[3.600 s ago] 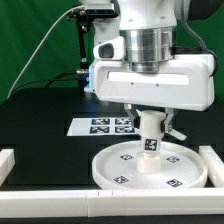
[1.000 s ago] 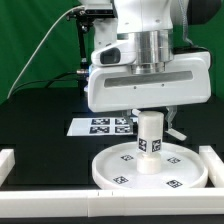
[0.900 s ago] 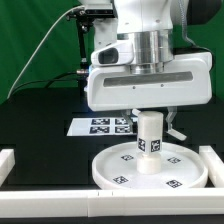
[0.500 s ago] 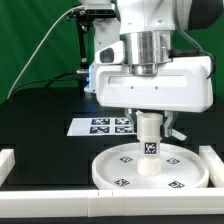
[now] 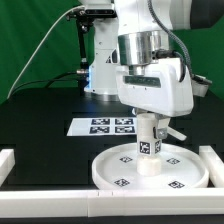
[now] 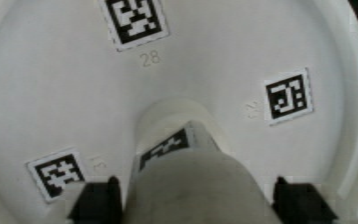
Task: Assemble round table
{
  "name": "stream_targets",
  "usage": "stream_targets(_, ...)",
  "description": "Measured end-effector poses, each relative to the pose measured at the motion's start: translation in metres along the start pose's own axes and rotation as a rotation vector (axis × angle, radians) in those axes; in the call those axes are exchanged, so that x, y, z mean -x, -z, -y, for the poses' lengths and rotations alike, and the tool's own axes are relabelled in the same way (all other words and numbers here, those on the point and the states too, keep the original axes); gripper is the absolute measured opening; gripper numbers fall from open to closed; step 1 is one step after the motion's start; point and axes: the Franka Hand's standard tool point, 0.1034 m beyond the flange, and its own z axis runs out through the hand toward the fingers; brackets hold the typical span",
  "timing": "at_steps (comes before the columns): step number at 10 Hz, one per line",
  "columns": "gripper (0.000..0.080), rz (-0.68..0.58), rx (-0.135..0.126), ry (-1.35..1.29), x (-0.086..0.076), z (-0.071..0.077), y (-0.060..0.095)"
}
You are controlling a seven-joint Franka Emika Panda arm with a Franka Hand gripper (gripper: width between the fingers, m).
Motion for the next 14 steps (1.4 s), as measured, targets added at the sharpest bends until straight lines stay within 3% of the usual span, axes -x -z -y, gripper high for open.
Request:
stream_targets(1, 0.0479, 0.008, 0.017, 0.103, 0.002, -0.001, 0.0)
stream_targets(2, 0.0595, 0.024, 0.04, 0.3, 0.001, 0.002, 0.003)
stream_targets(3, 0.0642, 0.03, 0.038, 0.476, -0.003, 0.006, 0.006)
stream_targets(5, 0.0647, 0.034, 0.056, 0.628, 0.005, 0.007, 0.006)
stream_targets(7, 0.0649, 0.037, 0.057, 0.733, 0.002, 0.006, 0.006)
stream_targets(11, 0.0649, 0.051, 0.089, 1.358, -0.005, 0.004, 0.007)
stream_targets(14, 0.0649, 0.051, 0.106, 1.515, -0.001, 0.004, 0.002)
